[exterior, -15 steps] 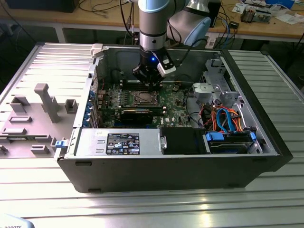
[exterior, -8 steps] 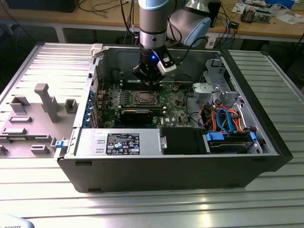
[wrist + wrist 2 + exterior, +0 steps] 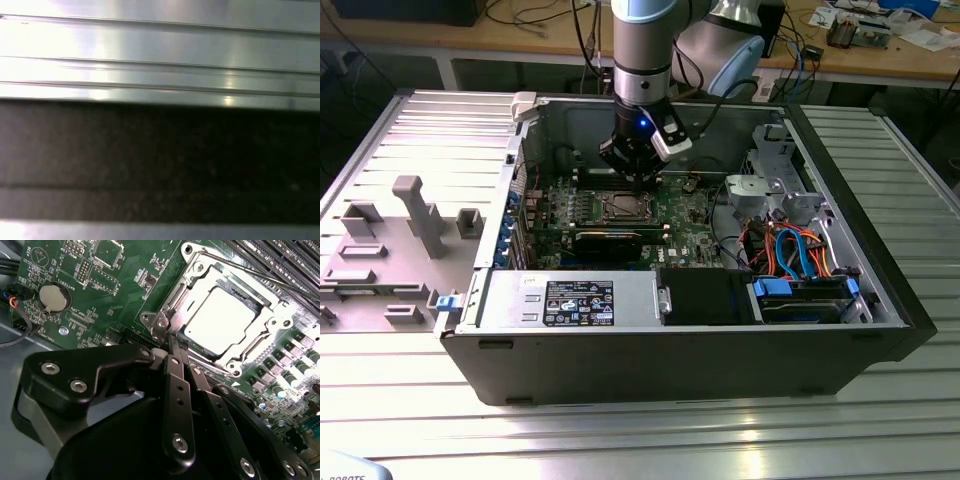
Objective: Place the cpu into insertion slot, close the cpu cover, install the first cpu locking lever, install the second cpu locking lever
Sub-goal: 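Install the first cpu locking lever, then install the second cpu locking lever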
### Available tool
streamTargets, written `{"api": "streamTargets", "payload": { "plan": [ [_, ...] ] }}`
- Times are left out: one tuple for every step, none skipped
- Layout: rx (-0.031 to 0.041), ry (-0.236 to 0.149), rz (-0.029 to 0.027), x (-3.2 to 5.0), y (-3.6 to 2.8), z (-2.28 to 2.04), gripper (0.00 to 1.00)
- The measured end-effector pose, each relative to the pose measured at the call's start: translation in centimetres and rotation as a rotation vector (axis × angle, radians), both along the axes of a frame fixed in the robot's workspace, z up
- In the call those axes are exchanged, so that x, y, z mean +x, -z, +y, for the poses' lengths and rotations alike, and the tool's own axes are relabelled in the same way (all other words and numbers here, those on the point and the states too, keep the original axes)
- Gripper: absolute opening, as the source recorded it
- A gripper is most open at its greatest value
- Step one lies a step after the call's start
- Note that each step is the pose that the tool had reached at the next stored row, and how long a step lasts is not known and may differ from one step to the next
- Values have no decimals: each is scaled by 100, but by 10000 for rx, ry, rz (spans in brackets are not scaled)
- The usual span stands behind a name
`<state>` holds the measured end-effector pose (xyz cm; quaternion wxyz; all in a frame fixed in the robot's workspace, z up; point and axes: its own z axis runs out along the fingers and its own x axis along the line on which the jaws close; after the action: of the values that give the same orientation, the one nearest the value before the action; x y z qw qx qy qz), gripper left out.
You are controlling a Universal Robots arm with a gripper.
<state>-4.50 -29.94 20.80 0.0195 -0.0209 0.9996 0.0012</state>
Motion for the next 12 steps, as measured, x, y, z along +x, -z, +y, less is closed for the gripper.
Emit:
{"api": "streamTargets", "payload": {
  "plan": [
    [0, 0, 0, 0, 0, -1, 11],
    [0, 0, 0, 0, 0, -1, 11],
    [0, 0, 0, 0, 0, -3, 11],
    [0, 0, 0, 0, 0, -4, 11],
    [0, 0, 0, 0, 0, -5, 11],
    [0, 0, 0, 0, 0, -7, 11],
    [0, 0, 0, 0, 0, -8, 11],
    [0, 0, 0, 0, 0, -10, 11],
    [-1, 0, 0, 0, 0, -11, 11],
    [-1, 0, 1, 0, -22, -11, 11],
    [-2, 0, 1, 0, -59, -11, 11],
    [-7, -2, 1, 2, -68, -10, 11]
  ]
}}
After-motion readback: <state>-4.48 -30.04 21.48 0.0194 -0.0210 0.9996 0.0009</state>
